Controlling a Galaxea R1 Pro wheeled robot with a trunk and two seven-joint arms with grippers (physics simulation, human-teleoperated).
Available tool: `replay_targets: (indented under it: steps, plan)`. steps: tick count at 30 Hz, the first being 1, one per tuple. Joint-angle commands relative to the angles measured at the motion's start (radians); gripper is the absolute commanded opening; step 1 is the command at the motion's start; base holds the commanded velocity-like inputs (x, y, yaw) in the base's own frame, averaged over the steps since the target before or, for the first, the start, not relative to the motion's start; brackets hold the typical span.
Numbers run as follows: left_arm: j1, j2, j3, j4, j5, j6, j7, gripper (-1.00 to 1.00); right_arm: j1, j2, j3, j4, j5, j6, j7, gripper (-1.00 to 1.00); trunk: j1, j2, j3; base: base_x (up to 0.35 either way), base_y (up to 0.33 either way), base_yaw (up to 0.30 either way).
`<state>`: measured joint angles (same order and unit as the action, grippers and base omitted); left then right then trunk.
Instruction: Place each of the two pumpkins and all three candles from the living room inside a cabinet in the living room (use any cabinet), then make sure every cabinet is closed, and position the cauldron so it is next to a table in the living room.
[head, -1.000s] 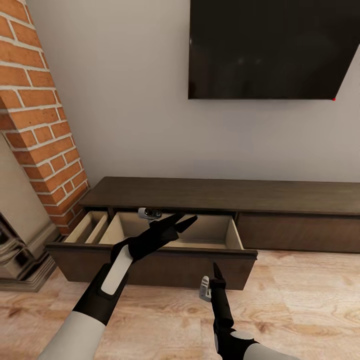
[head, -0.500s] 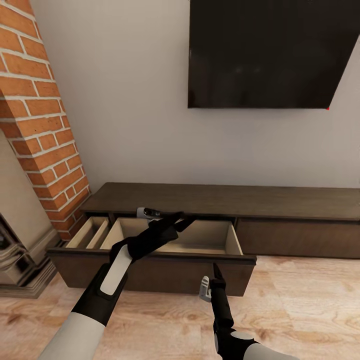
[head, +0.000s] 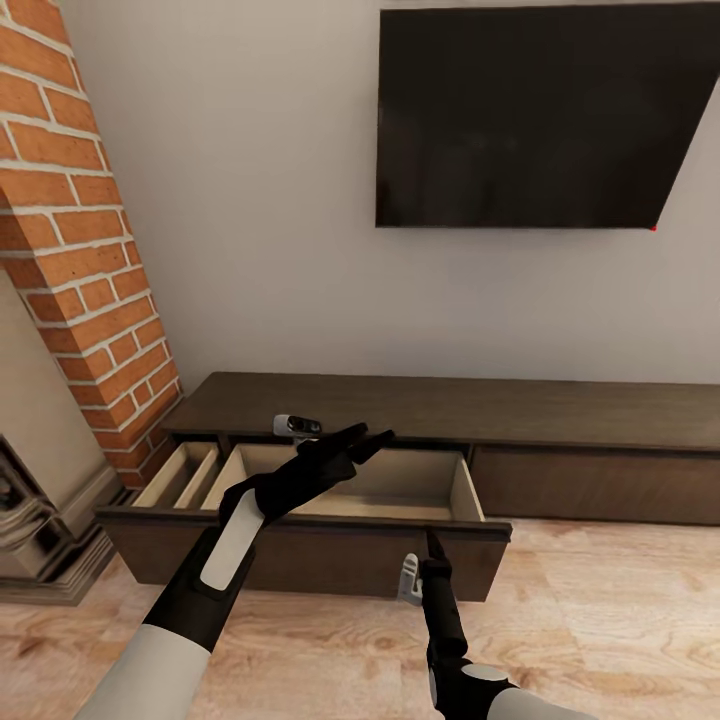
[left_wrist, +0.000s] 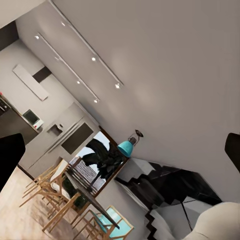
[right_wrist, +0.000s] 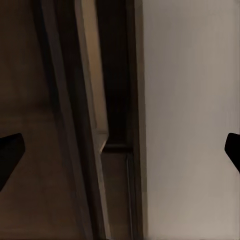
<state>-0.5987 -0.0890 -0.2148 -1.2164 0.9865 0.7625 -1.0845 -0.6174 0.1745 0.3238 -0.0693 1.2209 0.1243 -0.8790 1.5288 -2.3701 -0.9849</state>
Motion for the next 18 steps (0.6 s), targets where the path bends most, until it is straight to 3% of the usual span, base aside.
replay_targets:
  steps: [1,18]
  plan:
    - [0.000,0.000,0.000,0.000,0.000,0.000,0.000,1.00,0.000,0.000,0.000,0.000,0.000,0.000,0.000,1.00,-0.004,0.007,0.003,0.000,0.000,0.000]
    - [0.000,0.000,0.000,0.000,0.000,0.001,0.000,1.00,0.001,0.000,0.001,-0.002,0.002,0.001,-0.001,1.00,-0.069,0.126,0.056,0.000,0.000,0.000]
